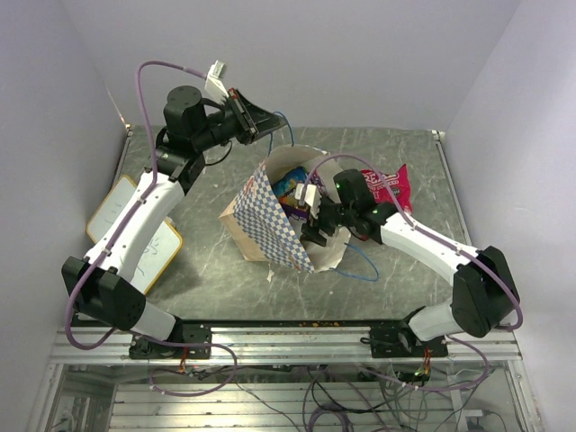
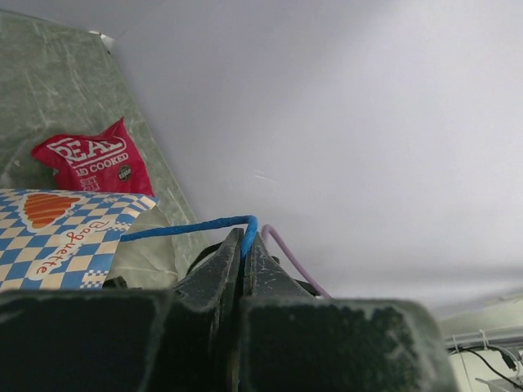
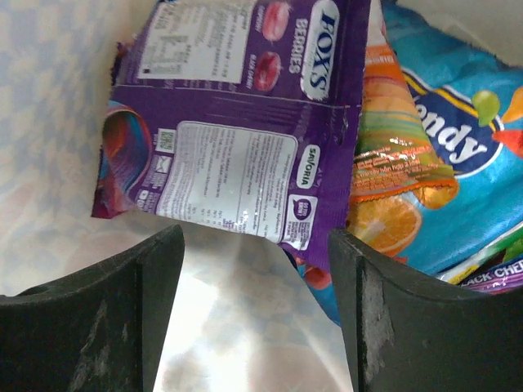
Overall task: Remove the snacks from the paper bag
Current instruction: Take out the snack from the paper bag, then place the snack at the center of the board.
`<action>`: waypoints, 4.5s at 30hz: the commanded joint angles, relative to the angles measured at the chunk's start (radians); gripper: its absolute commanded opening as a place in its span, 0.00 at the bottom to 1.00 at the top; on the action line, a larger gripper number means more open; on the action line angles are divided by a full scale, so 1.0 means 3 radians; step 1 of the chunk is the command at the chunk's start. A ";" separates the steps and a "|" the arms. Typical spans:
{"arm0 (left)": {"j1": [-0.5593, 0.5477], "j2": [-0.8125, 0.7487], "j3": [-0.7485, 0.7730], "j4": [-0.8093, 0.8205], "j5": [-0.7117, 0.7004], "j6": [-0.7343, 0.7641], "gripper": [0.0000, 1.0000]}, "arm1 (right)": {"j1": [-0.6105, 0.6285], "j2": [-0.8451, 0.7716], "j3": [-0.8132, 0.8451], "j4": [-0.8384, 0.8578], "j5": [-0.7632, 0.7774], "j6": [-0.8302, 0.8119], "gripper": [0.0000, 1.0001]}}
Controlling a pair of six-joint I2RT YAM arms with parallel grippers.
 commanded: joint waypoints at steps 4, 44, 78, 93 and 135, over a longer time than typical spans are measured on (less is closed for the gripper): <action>-0.0158 -0.0016 0.0158 0.0288 0.0005 0.0003 0.07 | 0.0006 0.0106 0.0025 0.0398 0.0300 0.0299 0.80; -0.0185 -0.0105 0.0303 -0.0339 -0.0320 0.0395 0.07 | 0.0115 -0.0628 -0.0083 0.0767 0.0561 0.1042 0.00; -0.0065 -0.0039 0.0423 -0.1279 -0.0701 0.0501 0.07 | 0.0091 -0.1357 0.0851 0.0948 0.3501 0.0762 0.00; -0.0065 -0.0150 0.0411 -0.1438 -0.0540 0.0568 0.07 | -0.1292 -0.0756 0.0566 0.1022 0.2628 0.1971 0.00; 0.0027 0.0278 0.1428 -0.2242 -0.0343 0.0928 0.07 | -0.1913 -0.0772 0.0043 -0.0845 0.1817 0.2653 0.59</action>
